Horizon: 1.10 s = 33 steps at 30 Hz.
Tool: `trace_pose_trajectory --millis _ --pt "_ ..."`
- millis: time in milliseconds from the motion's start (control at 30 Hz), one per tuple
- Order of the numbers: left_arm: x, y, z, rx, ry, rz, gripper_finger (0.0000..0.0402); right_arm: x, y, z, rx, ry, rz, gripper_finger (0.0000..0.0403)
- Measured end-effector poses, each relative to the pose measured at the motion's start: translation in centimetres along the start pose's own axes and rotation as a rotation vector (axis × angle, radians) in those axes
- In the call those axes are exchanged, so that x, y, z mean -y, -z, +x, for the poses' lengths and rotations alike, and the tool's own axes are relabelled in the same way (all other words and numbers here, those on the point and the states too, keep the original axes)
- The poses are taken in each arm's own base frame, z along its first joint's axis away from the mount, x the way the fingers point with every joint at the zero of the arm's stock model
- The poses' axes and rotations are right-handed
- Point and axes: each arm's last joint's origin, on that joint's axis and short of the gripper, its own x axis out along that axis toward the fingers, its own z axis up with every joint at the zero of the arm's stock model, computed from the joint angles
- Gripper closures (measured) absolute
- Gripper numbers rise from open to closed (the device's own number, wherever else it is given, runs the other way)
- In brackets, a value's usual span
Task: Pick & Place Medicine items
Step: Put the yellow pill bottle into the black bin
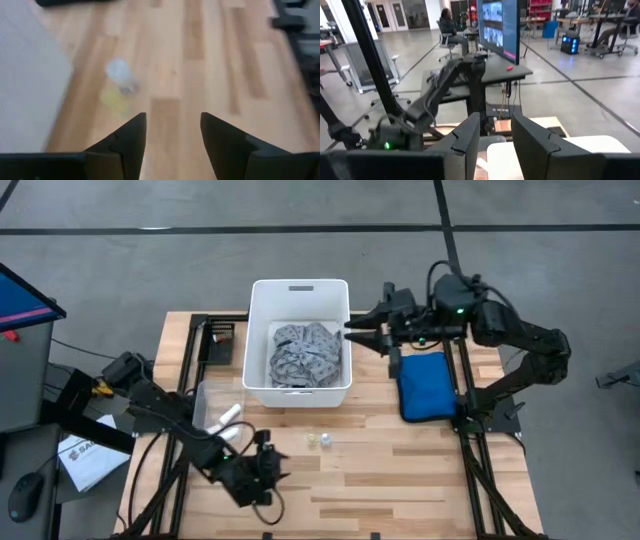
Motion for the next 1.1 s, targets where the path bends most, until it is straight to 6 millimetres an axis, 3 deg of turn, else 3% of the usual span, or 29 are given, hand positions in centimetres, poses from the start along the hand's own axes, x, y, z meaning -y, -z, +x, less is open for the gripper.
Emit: trace_pose_trajectory --millis 267,567,1100 --pt "-2.1 -1.2 5.1 0.045 -0.115 -0.045 0.0205 -0.1 -0.8 -2.3 0.025 0.002 -0.061 0.0294" --pt "-3.8 -1.1 8.2 0.006 -0.139 -0.116 0.0235 -0.4 0.5 -2.4 -0.102 -0.018 -0.132 0.0294" --pt "-5.5 -0.4 9.4 -0.094 -0.168 -0.191 0.023 -0.4 0.9 -2.3 -0.142 -0.038 -0.154 0.0294"
